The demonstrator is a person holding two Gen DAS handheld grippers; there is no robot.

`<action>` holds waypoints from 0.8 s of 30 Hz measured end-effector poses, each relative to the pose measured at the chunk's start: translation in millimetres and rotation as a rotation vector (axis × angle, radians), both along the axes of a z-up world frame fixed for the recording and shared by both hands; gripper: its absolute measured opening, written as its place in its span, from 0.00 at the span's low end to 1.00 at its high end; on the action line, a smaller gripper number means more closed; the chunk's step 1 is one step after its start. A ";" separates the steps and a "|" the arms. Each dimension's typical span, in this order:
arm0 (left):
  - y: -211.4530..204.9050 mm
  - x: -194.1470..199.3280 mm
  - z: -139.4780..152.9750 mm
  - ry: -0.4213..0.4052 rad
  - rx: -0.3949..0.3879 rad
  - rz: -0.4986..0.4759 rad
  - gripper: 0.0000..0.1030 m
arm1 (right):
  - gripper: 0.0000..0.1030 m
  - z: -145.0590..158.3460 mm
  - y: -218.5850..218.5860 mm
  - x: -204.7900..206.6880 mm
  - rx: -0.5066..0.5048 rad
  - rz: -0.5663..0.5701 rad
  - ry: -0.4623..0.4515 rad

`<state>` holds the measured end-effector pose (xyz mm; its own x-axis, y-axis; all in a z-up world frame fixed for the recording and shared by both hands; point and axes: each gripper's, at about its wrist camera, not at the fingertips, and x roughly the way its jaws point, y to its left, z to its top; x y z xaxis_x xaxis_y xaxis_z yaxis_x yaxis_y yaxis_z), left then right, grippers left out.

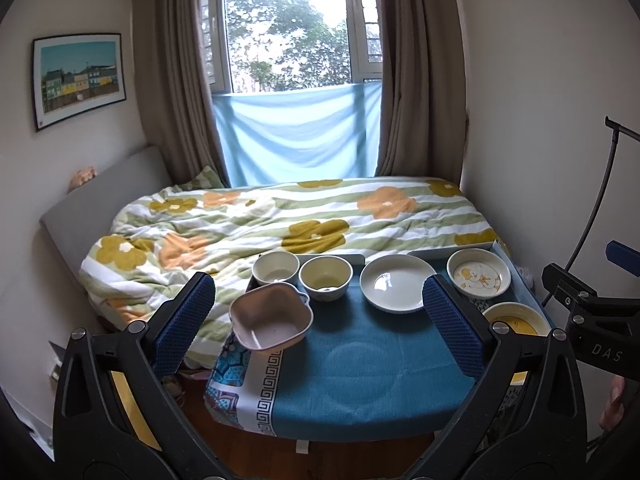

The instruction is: Organize plates and bowls

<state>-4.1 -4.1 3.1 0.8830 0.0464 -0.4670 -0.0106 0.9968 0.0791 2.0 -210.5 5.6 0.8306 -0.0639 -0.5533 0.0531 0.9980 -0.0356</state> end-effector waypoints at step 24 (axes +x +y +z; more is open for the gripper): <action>-158.1 137.8 -164.0 0.500 -0.017 -0.537 1.00 | 1.00 -151.2 -152.1 -18.5 0.300 -0.317 0.253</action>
<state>133.6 -162.3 -160.9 0.4636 -0.3434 -0.8168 0.5129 0.8557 -0.0687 -16.5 -362.5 -145.6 0.6337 -0.0990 -0.7672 0.3820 0.9024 0.1991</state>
